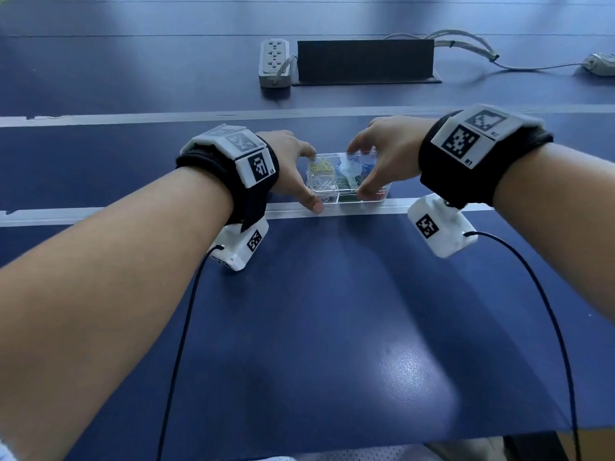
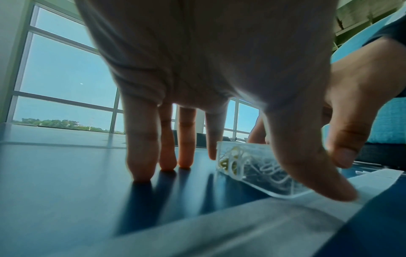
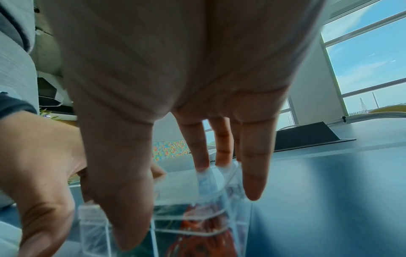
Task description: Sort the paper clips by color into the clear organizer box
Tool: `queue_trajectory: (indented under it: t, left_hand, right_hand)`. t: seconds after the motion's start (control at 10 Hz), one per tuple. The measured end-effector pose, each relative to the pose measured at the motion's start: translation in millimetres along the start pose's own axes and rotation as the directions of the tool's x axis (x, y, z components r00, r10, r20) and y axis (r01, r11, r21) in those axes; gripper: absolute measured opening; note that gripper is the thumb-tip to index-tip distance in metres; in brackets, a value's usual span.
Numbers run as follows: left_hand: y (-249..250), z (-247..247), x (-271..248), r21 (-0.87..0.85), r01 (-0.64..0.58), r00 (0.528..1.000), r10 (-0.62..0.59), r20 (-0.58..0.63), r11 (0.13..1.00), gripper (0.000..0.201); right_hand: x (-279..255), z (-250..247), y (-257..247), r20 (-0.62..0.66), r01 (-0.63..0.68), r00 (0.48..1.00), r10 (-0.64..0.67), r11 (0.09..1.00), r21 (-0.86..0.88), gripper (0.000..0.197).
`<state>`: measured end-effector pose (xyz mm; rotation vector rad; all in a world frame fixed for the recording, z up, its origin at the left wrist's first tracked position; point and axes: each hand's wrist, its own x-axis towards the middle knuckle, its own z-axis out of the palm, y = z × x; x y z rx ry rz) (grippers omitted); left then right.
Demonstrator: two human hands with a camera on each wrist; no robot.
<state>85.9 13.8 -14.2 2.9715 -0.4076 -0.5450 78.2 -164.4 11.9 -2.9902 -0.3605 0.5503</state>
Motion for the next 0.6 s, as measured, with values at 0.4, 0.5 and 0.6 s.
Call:
queue_trajectory:
  t: [0.4, 0.5, 0.6]
  left_hand:
    - [11, -4, 4, -0.007, 0.032, 0.998, -0.032, 0.049, 0.999, 0.087]
    - [12, 0, 4, 0.009, 0.044, 0.999, -0.044, 0.022, 0.999, 0.088]
    - [12, 4, 0, 0.025, 0.067, 0.997, -0.068, 0.035, 0.997, 0.098]
  right_hand:
    - [-6, 2, 3, -0.021, -0.011, 1.0, 0.012, 0.996, 0.09, 0.08]
    - [-7, 3, 1, -0.039, 0.001, 0.999, 0.001, 1.0, 0.029, 0.073]
    - [-15, 7, -2, -0.013, -0.027, 1.0, 0.028, 1.0, 0.001, 0.081]
